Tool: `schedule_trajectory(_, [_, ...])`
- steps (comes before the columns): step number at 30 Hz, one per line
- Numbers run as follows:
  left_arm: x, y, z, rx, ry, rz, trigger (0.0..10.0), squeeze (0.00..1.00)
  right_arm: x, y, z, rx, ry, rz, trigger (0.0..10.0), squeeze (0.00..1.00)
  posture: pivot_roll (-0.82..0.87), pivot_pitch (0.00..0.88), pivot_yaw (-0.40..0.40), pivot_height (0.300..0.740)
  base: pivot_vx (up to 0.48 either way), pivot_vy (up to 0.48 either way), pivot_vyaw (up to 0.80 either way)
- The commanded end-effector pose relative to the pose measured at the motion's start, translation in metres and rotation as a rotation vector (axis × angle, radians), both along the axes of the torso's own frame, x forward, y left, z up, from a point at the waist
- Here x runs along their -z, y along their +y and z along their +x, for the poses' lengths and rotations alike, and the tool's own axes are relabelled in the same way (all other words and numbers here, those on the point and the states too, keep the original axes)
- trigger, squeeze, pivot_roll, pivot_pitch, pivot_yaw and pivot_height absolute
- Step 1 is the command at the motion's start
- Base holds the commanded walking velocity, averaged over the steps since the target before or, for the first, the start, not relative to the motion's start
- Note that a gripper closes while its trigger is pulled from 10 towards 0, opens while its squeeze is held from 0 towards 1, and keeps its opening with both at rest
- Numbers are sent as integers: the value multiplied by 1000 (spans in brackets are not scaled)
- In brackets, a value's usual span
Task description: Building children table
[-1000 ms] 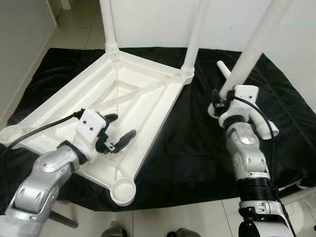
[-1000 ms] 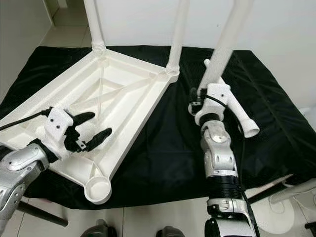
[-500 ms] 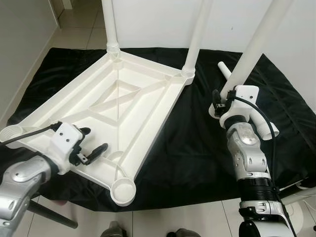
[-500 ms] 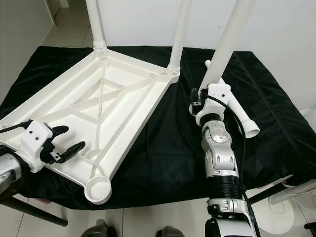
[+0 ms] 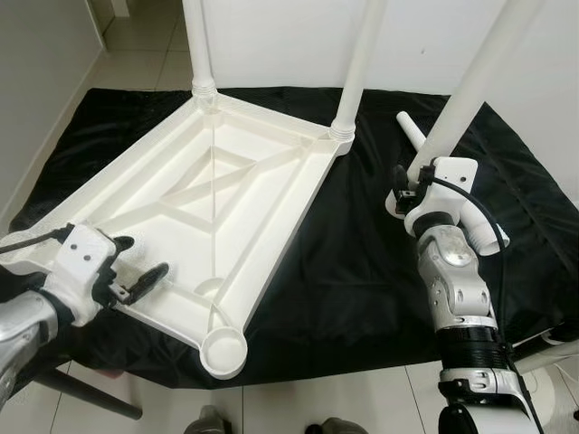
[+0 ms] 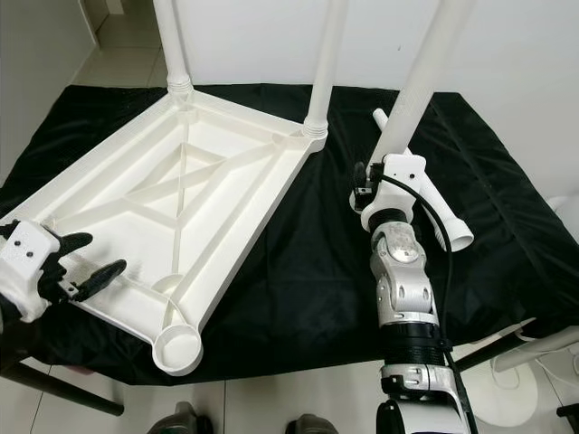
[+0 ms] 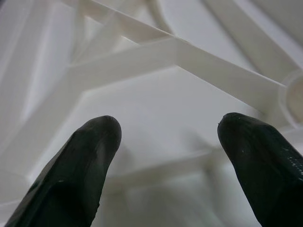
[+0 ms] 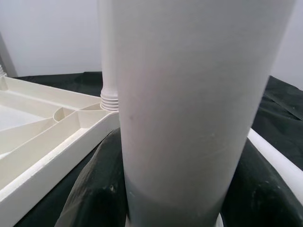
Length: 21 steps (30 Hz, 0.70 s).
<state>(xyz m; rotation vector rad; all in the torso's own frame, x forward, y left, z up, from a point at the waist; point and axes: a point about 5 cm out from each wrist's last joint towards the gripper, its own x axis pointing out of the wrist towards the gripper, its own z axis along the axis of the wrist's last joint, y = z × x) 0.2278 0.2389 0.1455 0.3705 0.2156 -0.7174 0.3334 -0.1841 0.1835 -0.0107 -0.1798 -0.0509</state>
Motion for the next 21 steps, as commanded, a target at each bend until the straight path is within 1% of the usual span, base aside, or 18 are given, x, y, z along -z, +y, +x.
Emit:
schedule_trajectory(1, [3, -17, -21, 404, 154, -4, 10000, 0, -2, 1, 1, 1, -10, -2, 10000, 0, 8, 58, -9, 740, 0, 0, 0])
schedule_trajectory(4, [4, -18, -22, 445, 155, 31, 10000, 0, -2, 2, 2, -4, -9, -8, 10000, 0, 10, 60, -10, 740, 0, 0, 0])
schedule_trajectory(5, [4, -20, -22, 469, 148, 59, 10000, 0, -3, 2, 2, -4, -8, -10, 10000, 0, 10, 60, -10, 740, 0, 0, 0])
schedule_trajectory(12, [5, -22, -19, 488, 149, 75, 10000, 0, -3, 1, 2, -4, -10, -12, 10000, 0, 5, 64, -9, 740, 0, 0, 0])
schedule_trajectory(16, [13, -25, -14, 525, 168, 103, 10000, 0, -4, -1, 2, 3, -12, -14, 10000, 0, -5, 65, 0, 740, 0, 0, 0])
schedule_trajectory(21, [18, -25, -16, 559, 195, 134, 10000, 0, -5, -3, 1, 16, -15, -18, 10000, 0, -14, 65, 8, 740, 0, 0, 0])
